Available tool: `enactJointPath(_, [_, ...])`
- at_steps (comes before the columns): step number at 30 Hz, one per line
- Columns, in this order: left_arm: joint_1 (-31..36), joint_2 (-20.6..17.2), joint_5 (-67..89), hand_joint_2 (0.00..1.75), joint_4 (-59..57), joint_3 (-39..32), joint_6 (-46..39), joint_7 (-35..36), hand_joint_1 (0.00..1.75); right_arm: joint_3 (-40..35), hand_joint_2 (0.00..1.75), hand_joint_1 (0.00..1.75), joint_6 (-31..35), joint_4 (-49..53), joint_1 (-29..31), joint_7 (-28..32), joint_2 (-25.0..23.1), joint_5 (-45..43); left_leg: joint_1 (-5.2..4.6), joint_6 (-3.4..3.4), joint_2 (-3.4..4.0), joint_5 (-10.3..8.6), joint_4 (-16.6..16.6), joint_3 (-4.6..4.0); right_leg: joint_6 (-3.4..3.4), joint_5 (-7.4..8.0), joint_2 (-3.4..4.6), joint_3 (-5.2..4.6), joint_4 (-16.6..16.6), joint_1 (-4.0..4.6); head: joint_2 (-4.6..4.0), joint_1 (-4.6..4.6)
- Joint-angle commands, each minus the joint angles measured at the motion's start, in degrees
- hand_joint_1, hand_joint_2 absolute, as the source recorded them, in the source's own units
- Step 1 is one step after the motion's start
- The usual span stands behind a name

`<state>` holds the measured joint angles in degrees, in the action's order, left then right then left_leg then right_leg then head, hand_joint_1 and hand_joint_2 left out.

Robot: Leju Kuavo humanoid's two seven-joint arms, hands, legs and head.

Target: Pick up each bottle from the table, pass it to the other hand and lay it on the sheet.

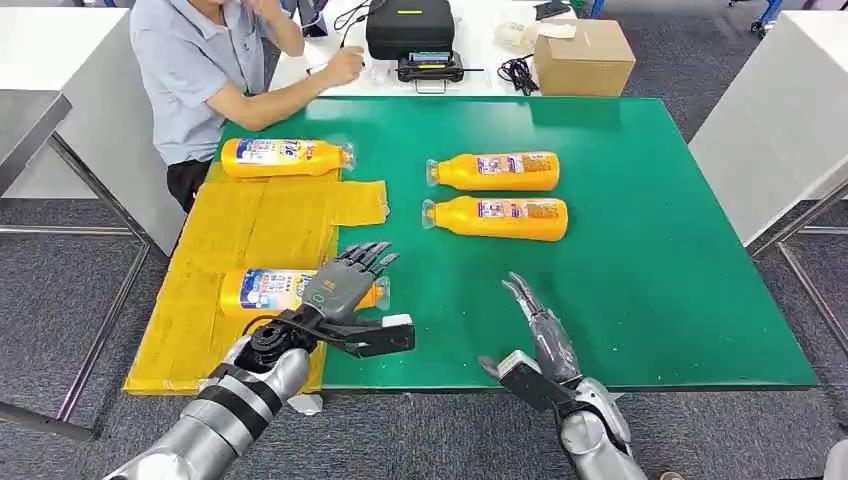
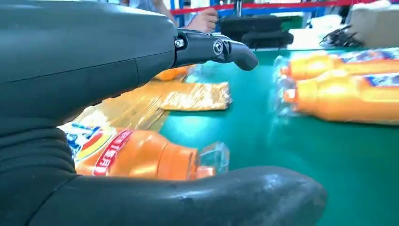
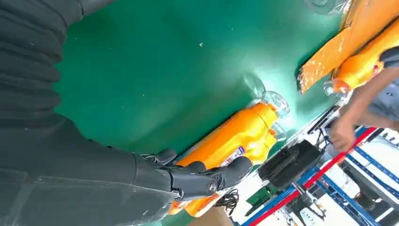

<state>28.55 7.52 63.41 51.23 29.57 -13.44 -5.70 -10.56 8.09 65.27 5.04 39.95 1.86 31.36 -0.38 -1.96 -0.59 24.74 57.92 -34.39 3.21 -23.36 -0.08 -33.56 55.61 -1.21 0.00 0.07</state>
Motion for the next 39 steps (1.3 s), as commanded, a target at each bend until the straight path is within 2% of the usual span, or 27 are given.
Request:
enactJointPath(1, [-2.6, -2.4, 0.7, 0.0, 7.7, 4.6, -6.4, 0.0, 0.0, 1.4, 1.75, 0.0, 1.2, 0.6, -0.7, 0.0, 0.1, -0.3, 0.07, 0.13, 0.1, 0.08, 0.0, 0.15, -0.15, -0.04, 0.06, 0.13, 0.0, 0.08, 0.0, 0.0])
enactJointPath(4, [-8.3, -1.7, -1.3, 0.0, 15.4, 4.0, -14.3, -2.3, 0.0, 1.5, 1.75, 0.0, 3.5, 5.2, -3.0, 0.0, -0.1, -3.9, 0.05, 0.1, 0.07, 0.09, 0.0, 0.14, -0.12, -0.07, 0.04, 0.11, 0.0, 0.06, 0.0, 0.0])
enactJointPath(5, [-9.9, -1.6, -1.8, 1.75, 17.5, 4.1, -16.1, -2.9, 0.0, 1.8, 1.75, 0.0, 4.4, 6.5, -3.6, 0.0, -0.4, -4.4, 0.06, 0.13, 0.11, 0.16, 0.0, 0.23, -0.16, -0.13, 0.06, 0.2, 0.0, 0.07, 0.0, 0.0])
enactJointPath(6, [-12.6, -0.8, -5.3, 1.75, 20.4, 3.9, -19.1, -5.6, 0.0, 2.6, 1.75, 0.0, 4.8, 9.2, -4.8, 0.0, -1.3, -6.8, 0.03, 0.11, 0.12, 0.15, 0.0, 0.18, -0.14, -0.12, 0.08, 0.14, 0.0, 0.04, 0.0, 0.0])
enactJointPath(7, [-15.0, -0.2, -10.2, 1.75, 22.7, 4.3, -21.9, -10.1, 0.0, 3.7, 1.75, 0.0, 2.3, 11.4, -5.6, 0.0, -2.2, -11.5, 0.01, 0.07, 0.11, 0.1, 0.0, 0.08, -0.1, -0.08, 0.08, 0.04, 0.0, 0.02, 0.0, 0.0])
enactJointPath(9, [-19.6, 1.4, -21.3, 1.75, 25.6, 5.8, -23.3, -16.5, 0.0, 6.7, 1.75, 0.0, 2.2, 14.4, -7.3, 0.0, -4.7, -14.9, 0.01, 0.09, 0.12, 0.15, 0.0, 0.09, -0.1, -0.12, 0.08, 0.05, 0.0, 0.01, 0.0, 0.02])
enactJointPath(10, [-21.5, 3.0, -27.9, 1.75, 26.4, 5.8, -26.6, -21.8, 0.0, 8.1, 1.75, 0.0, 1.6, 15.4, -7.9, 0.0, -6.0, -16.9, -0.02, 0.06, 0.09, 0.13, 0.0, 0.03, -0.08, -0.11, 0.05, -0.03, 0.0, -0.02, 0.0, 0.0])
enactJointPath(12, [-23.8, 5.6, -28.4, 1.75, 26.2, 3.0, -26.6, -27.8, 0.0, 7.8, 1.75, 0.0, 5.7, 17.7, -9.0, 0.0, -6.7, -14.5, -0.01, 0.07, 0.05, 0.15, 0.0, -0.03, -0.09, -0.12, 0.0, -0.07, 0.0, 0.0, 0.0, 0.02])
enactJointPath(13, [-23.7, 6.1, -33.1, 1.75, 24.7, 2.9, -26.6, -28.7, 0.0, 7.5, 1.75, 0.0, 8.2, 18.7, -9.6, 0.0, -7.1, -13.5, 0.04, 0.1, 0.1, 0.24, 0.0, 0.04, -0.14, -0.18, 0.05, -0.01, 0.0, 0.05, 0.0, 0.0])
enactJointPath(15, [-23.5, 6.0, -33.6, 1.75, 24.3, 2.8, -26.6, -29.1, 0.0, 7.2, 1.75, 0.0, 8.5, 19.2, -9.9, 0.0, -7.1, -13.3, 0.05, 0.14, 0.07, 0.27, 0.1, -0.03, -0.17, -0.21, 0.02, -0.08, 0.1, 0.06, 0.0, 0.0])
enactJointPath(17, [-22.5, 4.4, -43.9, 1.75, 24.6, 5.3, -26.4, -28.4, 0.0, 5.2, 1.75, 0.0, 16.8, 18.4, -10.8, -4.0, -5.3, -2.3, 0.06, 0.14, 0.06, 0.21, 0.0, -0.05, -0.18, -0.16, 0.01, -0.07, 0.0, 0.07, 0.0, 0.02])
enactJointPath(19, [-24.0, 4.1, -49.4, 1.75, 27.5, 4.1, -26.6, -29.2, 0.0, 3.8, 1.75, 0.0, 16.6, 17.0, -11.7, -8.9, -4.2, -0.9, 0.03, 0.11, 0.03, 0.12, 0.0, -0.12, -0.13, -0.08, -0.02, -0.15, -0.1, 0.04, 0.0, 0.0])
enactJointPath(25, [-24.5, 2.8, -55.9, 1.75, 28.8, 5.0, -23.9, -25.0, 0.0, 2.8, 1.75, 0.0, 15.6, 15.2, -12.8, -14.2, -0.7, 2.8, 0.04, 0.07, 0.04, 0.1, -0.1, -0.09, -0.1, -0.07, -0.01, -0.14, -0.1, 0.04, 0.0, 0.0])
enactJointPath(26, [-24.8, 2.8, -56.6, 1.75, 28.6, 5.0, -23.8, -24.6, 0.0, 3.2, 1.75, 0.0, 13.1, 15.6, -12.7, -15.8, -0.6, 0.7, 0.09, 0.12, 0.09, 0.19, -0.1, 0.07, -0.16, -0.13, 0.02, 0.04, -0.1, 0.09, 0.0, 0.0])
enactJointPath(27, [-25.0, 2.9, -57.4, 1.75, 28.5, 4.8, -23.5, -23.7, 0.0, 3.9, 0.0, 0.0, 11.3, 15.9, -12.7, -17.1, -1.3, -1.7, 0.05, 0.08, 0.08, 0.12, -0.1, -0.07, -0.1, -0.07, 0.02, -0.11, -0.1, 0.05, 0.0, 0.0])
enactJointPath(31, [-25.1, 3.4, -57.6, 1.75, 26.8, 4.8, -24.2, -23.8, 0.0, 4.9, 0.0, 0.0, 8.4, 16.9, -12.1, -18.5, -4.1, -7.1, 0.08, 0.14, 0.14, 0.23, 0.0, 0.06, -0.18, -0.15, 0.08, 0.02, -0.1, 0.09, 0.0, 0.02])
enactJointPath(32, [-25.0, 3.6, -57.8, 0.0, 26.5, 4.7, -24.5, -23.8, 0.0, 5.0, 0.0, 0.0, 10.6, 16.8, -12.0, -19.3, -4.8, -5.7, 0.04, 0.13, 0.15, 0.18, 0.0, -0.01, -0.16, -0.11, 0.1, -0.07, -0.1, 0.05, 0.0, 0.02])
enactJointPath(39, [-25.0, 3.7, -58.0, 0.0, 26.4, 4.8, -24.5, -23.7, 0.0, 4.4, 0.0, 0.0, 12.1, 16.8, -11.8, -20.1, -5.1, -3.8, 0.08, 0.14, 0.16, 0.18, 0.0, -0.02, -0.17, -0.09, 0.1, -0.09, -0.1, 0.09, 0.0, 0.0])
